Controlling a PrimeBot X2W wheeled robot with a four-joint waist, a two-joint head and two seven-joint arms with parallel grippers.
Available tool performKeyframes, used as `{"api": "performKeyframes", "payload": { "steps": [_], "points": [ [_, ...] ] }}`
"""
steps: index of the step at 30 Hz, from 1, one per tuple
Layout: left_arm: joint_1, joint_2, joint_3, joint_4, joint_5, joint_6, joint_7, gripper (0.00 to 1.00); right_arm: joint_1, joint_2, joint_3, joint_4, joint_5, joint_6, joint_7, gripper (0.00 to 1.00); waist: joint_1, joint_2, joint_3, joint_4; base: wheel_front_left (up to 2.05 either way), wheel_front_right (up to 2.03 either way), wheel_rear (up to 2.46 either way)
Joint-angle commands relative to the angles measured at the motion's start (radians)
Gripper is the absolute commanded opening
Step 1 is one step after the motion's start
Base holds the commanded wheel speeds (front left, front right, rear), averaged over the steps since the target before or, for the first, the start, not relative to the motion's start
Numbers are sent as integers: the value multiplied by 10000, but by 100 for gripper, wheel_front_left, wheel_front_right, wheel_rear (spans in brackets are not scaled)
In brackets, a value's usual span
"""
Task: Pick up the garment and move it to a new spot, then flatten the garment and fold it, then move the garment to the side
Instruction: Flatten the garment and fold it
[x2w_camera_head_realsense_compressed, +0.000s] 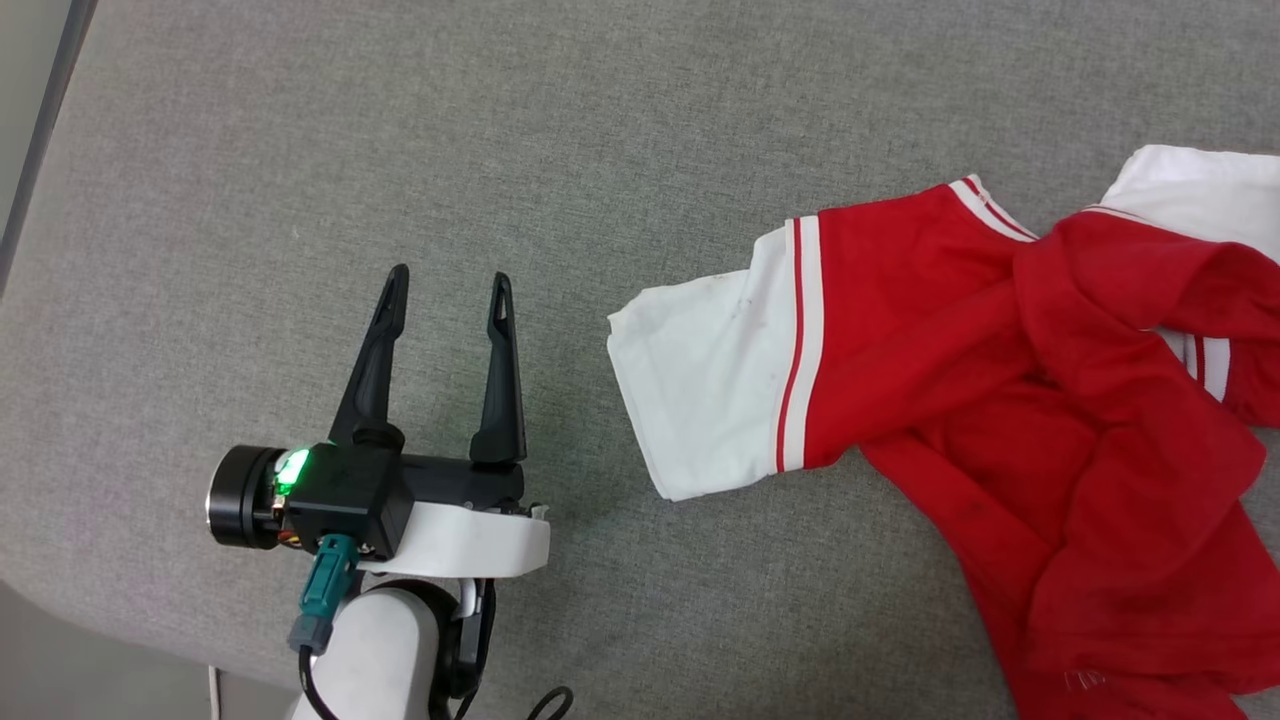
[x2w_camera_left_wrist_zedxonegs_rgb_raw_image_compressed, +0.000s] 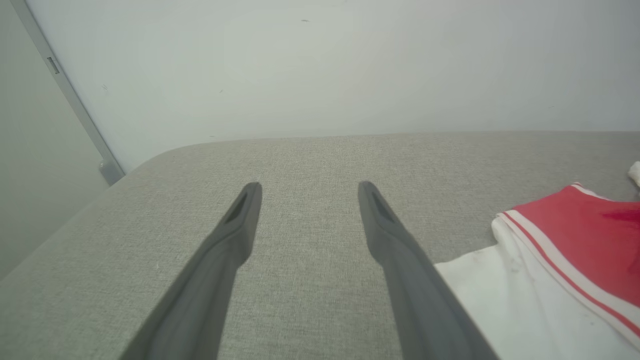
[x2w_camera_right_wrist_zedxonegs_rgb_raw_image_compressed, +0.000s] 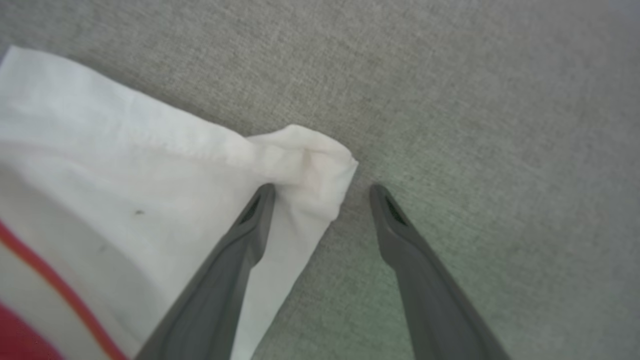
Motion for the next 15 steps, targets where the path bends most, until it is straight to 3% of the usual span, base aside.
{"api": "performKeyframes", "payload": {
  "steps": [1,2,3,4,15],
  "points": [
    [-135,-8,-30,28,-63,69,-24,100,650,222,520,299,34,22,158,100,-1,0,21,23,0,0,0],
    [-130,-8,-33,46,-59,97,-24,100,788,196,613,380,80,22,156,100,-1,0,12,18,0,0,0],
    [-124,-10,-32,59,-42,100,-24,100,872,169,680,443,128,22,112,28,-1,0,-3,2,0,0,0],
    [-117,-10,-36,75,-39,107,-24,100,917,127,746,444,110,22,7,0,-1,0,-24,-12,0,0,0],
    [171,-3,254,369,115,13,-24,100,130,-94,489,-347,-25,4,-3063,0,-1,0,-885,-457,0,0,0]
  ]
}}
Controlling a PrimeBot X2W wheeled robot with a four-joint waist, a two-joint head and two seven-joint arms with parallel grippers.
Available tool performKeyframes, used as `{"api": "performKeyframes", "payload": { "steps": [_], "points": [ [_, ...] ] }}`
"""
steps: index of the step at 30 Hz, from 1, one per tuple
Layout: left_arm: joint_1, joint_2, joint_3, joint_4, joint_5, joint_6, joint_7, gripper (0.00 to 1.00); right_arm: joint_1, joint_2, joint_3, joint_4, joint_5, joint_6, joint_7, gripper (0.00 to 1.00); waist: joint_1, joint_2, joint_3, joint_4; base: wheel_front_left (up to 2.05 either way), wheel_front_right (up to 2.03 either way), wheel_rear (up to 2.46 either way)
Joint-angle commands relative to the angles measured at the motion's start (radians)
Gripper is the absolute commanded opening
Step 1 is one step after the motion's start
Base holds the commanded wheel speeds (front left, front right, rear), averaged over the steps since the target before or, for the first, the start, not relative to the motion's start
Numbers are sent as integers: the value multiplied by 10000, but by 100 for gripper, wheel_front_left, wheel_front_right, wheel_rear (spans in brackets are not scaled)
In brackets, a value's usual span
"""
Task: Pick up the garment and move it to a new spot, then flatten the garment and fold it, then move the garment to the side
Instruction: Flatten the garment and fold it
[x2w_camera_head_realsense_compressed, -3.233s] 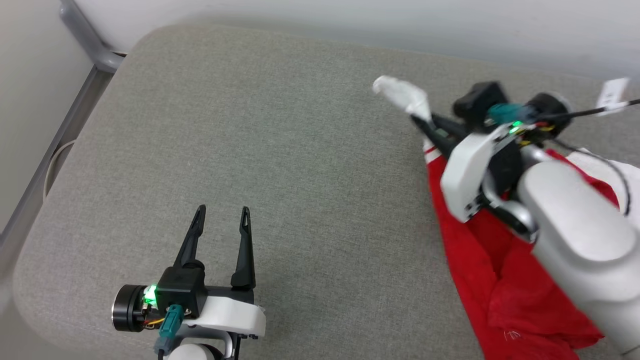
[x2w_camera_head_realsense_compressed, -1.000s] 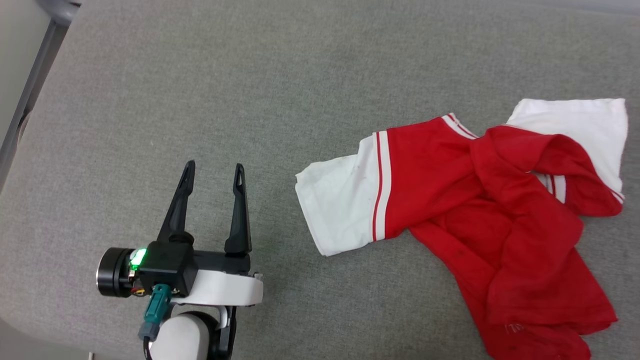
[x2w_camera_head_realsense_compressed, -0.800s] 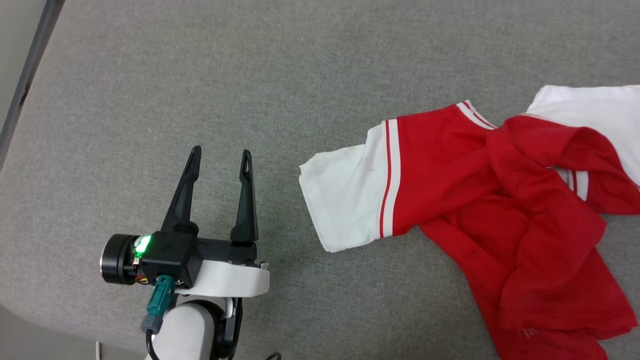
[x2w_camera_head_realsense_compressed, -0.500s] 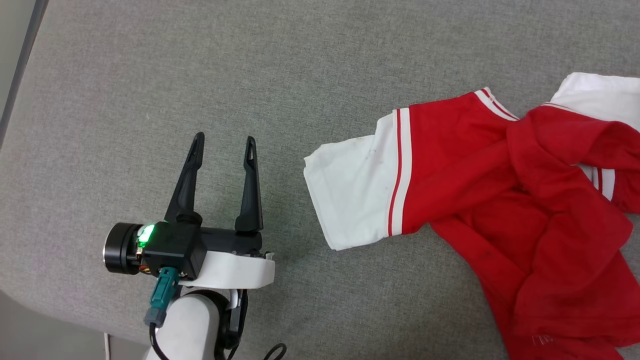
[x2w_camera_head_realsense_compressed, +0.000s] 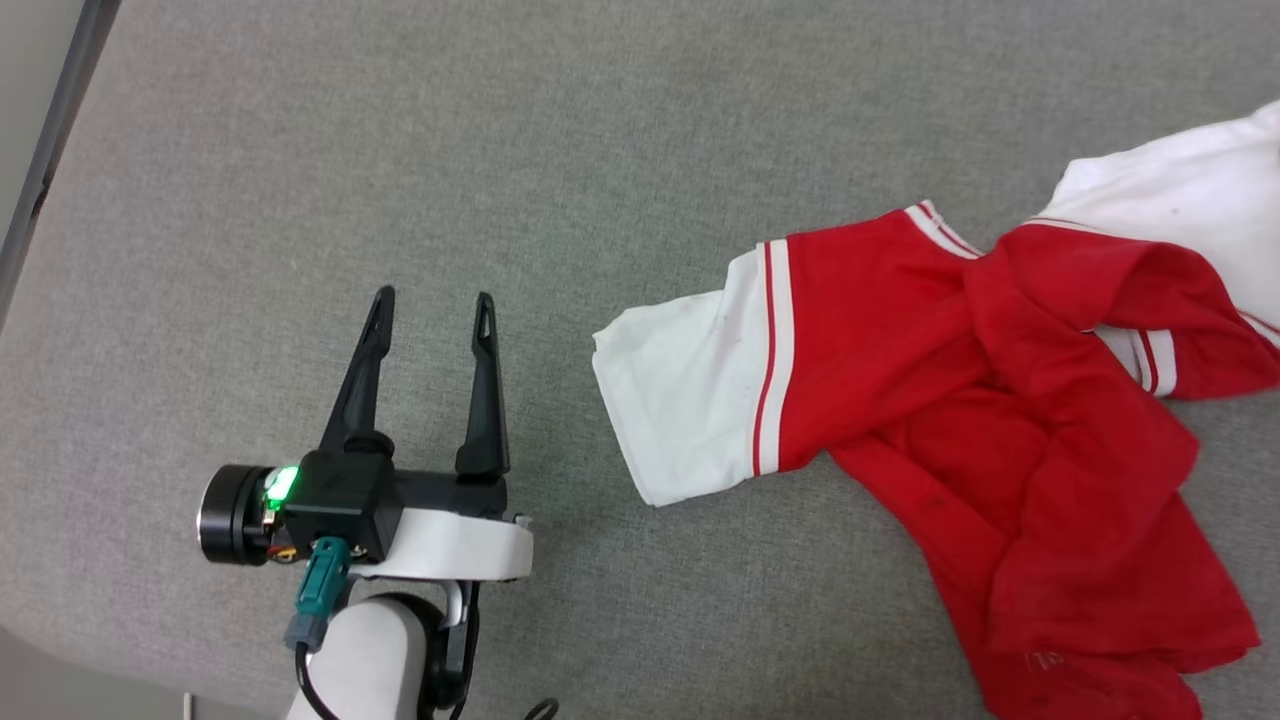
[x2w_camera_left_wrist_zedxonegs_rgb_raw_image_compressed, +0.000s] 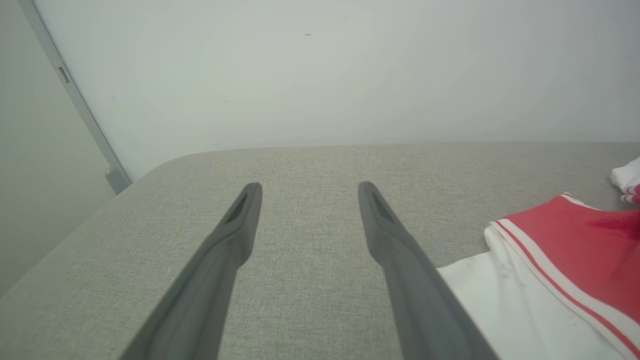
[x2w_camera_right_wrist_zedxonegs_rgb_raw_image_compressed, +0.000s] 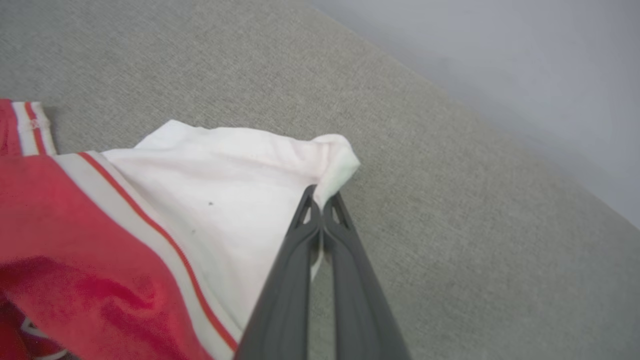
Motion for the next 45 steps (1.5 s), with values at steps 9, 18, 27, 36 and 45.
{"api": "performKeyframes", "payload": {
  "steps": [9,18,27,36,45],
  "points": [
    [874,70,416,224,82,-42,-24,100,2048,-775,-264,-1334,320,-13,-2006,0,-1,0,-1538,-818,0,0,0],
    [1568,153,607,414,155,-164,-24,100,5337,-547,-1305,-1353,190,-11,-3038,0,-1,0,-2356,-1515,0,0,0],
    [1795,199,674,627,188,-308,-24,100,7300,53,-1876,481,74,-13,-4110,0,-1,0,-2755,-1625,0,0,0],
    [1966,215,804,845,97,-444,-23,100,7735,919,-2090,2016,334,-12,-5313,100,-1,0,-3088,-1634,0,0,0],
    [1559,597,1015,850,121,-816,-23,100,7423,1475,-3800,1151,-1121,-10,-7524,100,-1,0,-3518,-1935,0,0,0]
  ]
}}
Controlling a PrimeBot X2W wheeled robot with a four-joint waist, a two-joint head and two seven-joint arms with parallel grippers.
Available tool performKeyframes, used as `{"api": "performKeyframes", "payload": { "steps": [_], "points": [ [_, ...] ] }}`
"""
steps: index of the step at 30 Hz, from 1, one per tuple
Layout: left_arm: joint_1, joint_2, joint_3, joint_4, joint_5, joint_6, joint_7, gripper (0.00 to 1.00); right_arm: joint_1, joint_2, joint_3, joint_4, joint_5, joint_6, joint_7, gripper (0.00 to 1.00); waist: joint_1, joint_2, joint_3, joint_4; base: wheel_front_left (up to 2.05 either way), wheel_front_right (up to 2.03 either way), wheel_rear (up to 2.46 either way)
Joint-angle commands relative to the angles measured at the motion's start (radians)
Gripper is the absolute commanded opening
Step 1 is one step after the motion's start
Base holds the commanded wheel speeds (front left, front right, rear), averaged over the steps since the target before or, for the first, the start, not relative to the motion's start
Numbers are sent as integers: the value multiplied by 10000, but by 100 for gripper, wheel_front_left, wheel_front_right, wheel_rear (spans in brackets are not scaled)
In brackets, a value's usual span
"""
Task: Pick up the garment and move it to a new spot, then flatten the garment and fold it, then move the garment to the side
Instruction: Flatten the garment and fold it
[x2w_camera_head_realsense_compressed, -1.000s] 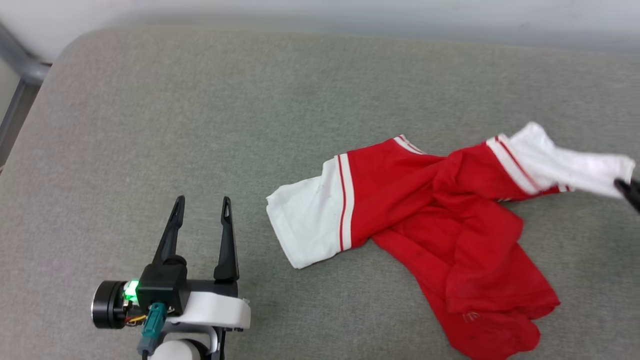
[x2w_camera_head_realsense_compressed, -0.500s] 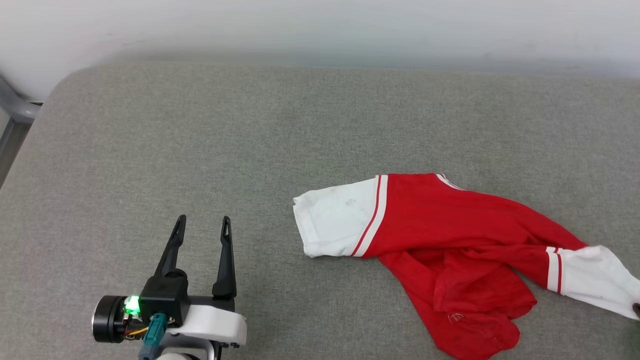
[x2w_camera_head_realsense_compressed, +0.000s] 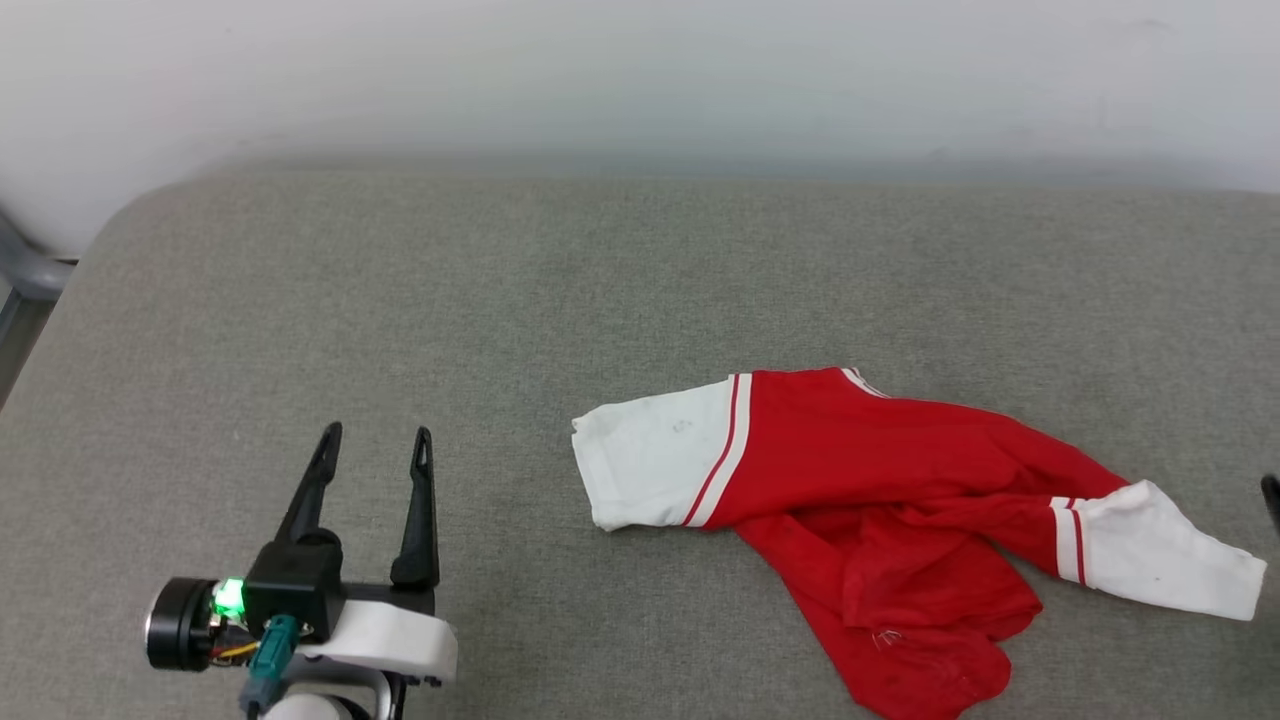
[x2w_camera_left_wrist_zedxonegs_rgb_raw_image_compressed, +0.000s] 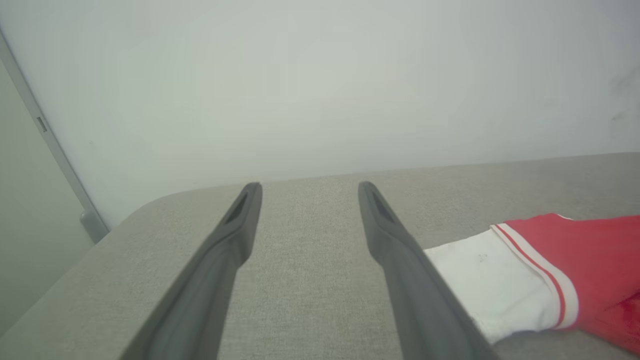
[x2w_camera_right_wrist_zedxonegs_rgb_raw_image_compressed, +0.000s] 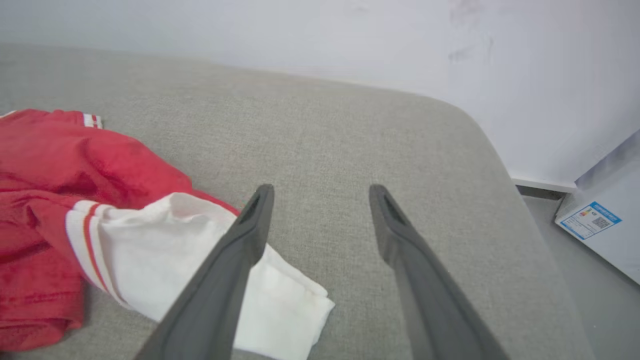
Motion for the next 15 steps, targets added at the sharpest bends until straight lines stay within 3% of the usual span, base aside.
{"api": "performKeyframes", "payload": {
  "steps": [1,9,15],
  "points": [
    [-198,52,5,-35,32,-110,-23,100,-12,192,-239,-273,-267,-10,-115,100,1,-1,-102,-88,0,0,0],
    [-1763,910,-224,588,-226,-1194,105,100,899,2069,-1753,-3139,-2322,-12,80,100,1,-1,-108,-339,0,0,0],
    [-3425,1614,-815,1089,-851,-1642,1216,100,1669,3483,-2019,-5235,-3429,-12,798,100,1,-1,180,-555,0,0,0]
  ]
}}
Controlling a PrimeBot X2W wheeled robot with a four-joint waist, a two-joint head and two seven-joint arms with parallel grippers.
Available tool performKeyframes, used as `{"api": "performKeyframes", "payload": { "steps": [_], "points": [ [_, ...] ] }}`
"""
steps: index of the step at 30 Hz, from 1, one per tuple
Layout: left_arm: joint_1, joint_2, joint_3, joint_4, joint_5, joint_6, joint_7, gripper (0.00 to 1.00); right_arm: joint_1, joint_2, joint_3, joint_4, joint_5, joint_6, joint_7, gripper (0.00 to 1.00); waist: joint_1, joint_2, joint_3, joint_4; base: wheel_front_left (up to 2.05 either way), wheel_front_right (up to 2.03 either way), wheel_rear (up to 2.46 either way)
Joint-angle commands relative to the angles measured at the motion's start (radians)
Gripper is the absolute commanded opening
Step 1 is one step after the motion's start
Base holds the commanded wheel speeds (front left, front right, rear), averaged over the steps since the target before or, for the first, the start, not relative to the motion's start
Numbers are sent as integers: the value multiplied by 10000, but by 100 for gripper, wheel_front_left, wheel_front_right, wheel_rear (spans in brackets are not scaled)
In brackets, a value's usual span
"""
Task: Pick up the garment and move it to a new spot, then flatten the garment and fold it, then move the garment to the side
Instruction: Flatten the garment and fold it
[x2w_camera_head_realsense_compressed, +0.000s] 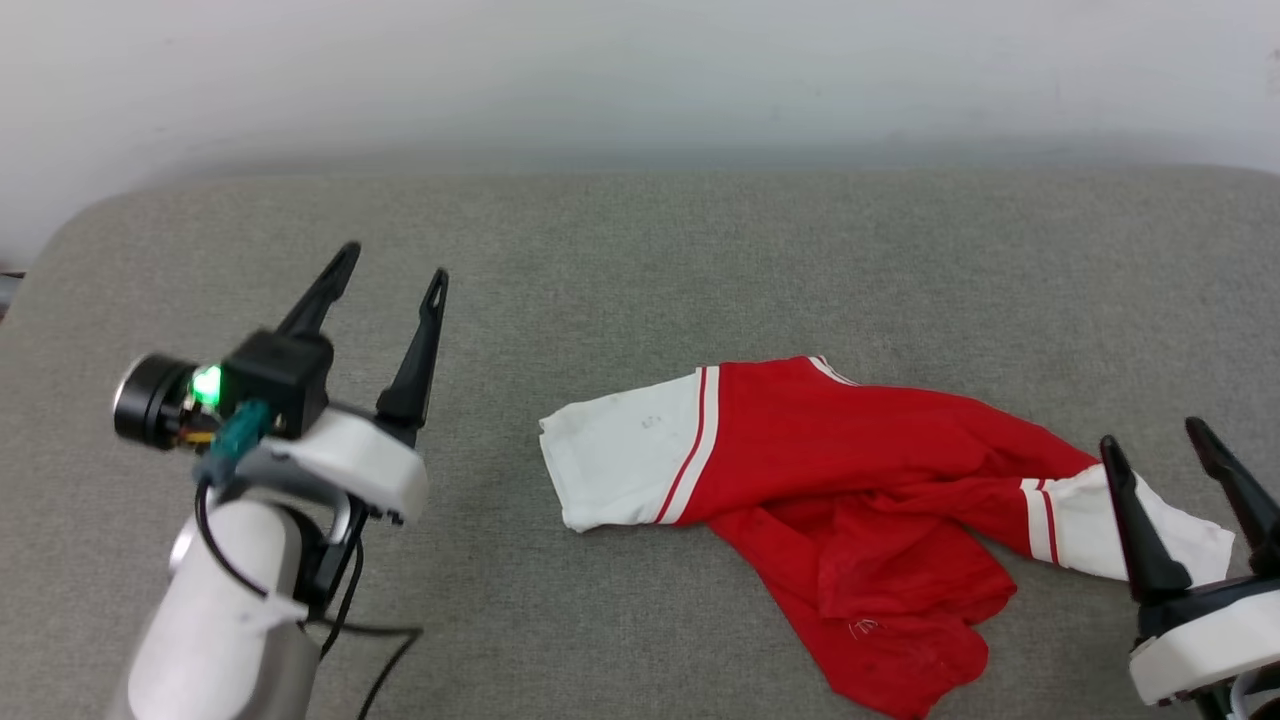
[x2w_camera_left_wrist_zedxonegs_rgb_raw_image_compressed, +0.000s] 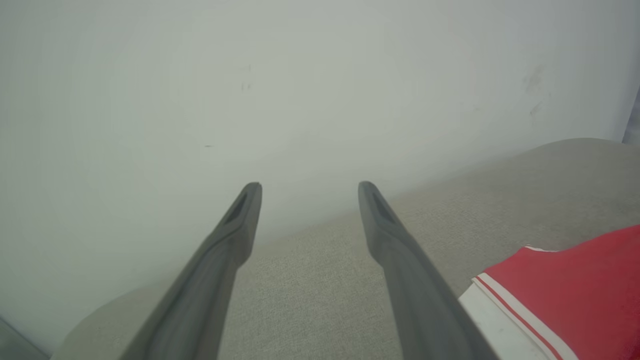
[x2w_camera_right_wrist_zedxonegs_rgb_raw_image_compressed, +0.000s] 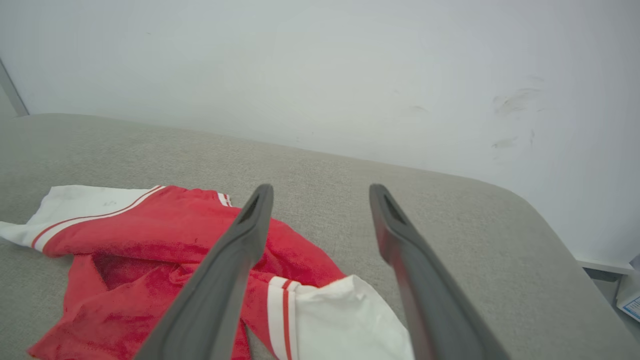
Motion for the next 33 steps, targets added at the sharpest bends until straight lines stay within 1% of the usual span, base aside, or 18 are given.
{"api": "performKeyframes", "payload": {
  "steps": [1,3,6,8,12,14,15,18,20,24,28,29,30,33],
  "points": [
    [-388,149,-189,105,-223,-45,321,100,184,200,17,-303,-143,-10,107,100,0,0,139,-89,0,0,0],
    [-985,442,-607,233,-634,-76,929,100,329,420,106,-702,-316,-12,247,100,0,0,287,-177,0,0,0],
    [-1789,1026,-1662,394,-1633,-86,2030,100,344,573,233,-1004,-433,-12,366,100,0,0,510,-311,0,0,0],
    [-2298,1479,-2433,534,-2391,-80,2951,100,282,640,324,-1067,-473,-12,428,100,0,0,649,-397,0,0,0],
    [-3252,2170,-3782,768,-3923,-83,4940,100,32,636,465,-1059,-527,-12,423,100,0,0,959,-582,0,0,0],
    [-3740,2563,-4488,852,-4443,-84,5875,100,-87,645,536,-1002,-528,-12,375,100,0,0,1118,-680,0,0,0],
    [-3946,2709,-4846,859,-4660,-84,6233,100,-168,646,568,-972,-535,-12,343,100,0,0,1197,-735,0,0,0],
    [-4381,2885,-5739,989,-5495,-85,7164,100,-316,667,607,-865,-536,-12,278,100,0,0,1431,-852,0,0,0],
    [-4706,3075,-6282,1148,-5831,-85,7646,100,-425,668,650,-806,-531,-12,231,100,0,0,1586,-923,0,0,0],
    [-5179,3184,-7329,1589,-6352,-86,8220,100,-688,627,777,-686,-522,-12,168,100,0,0,1903,-1067,0,0,0],
    [-5470,3232,-8204,2100,-6676,-86,8257,100,-952,623,860,-566,-521,-12,78,100,0,0,2198,-1151,0,0,0],
    [-5470,3232,-8204,2100,-6676,-86,8257,100,-952,623,860,-566,-521,-12,78,100,0,0,2198,-1151,0,0,0],
    [-5513,3217,-8400,2264,-6775,-86,8222,100,-1011,633,890,-531,-528,-12,52,100,0,0,2257,-1168,0,0,0],
    [-5469,3159,-9109,2796,-6964,-85,8182,100,-1184,653,970,-410,-517,-12,-25,100,0,0,2381,-1205,0,0,0]
  ]
}}
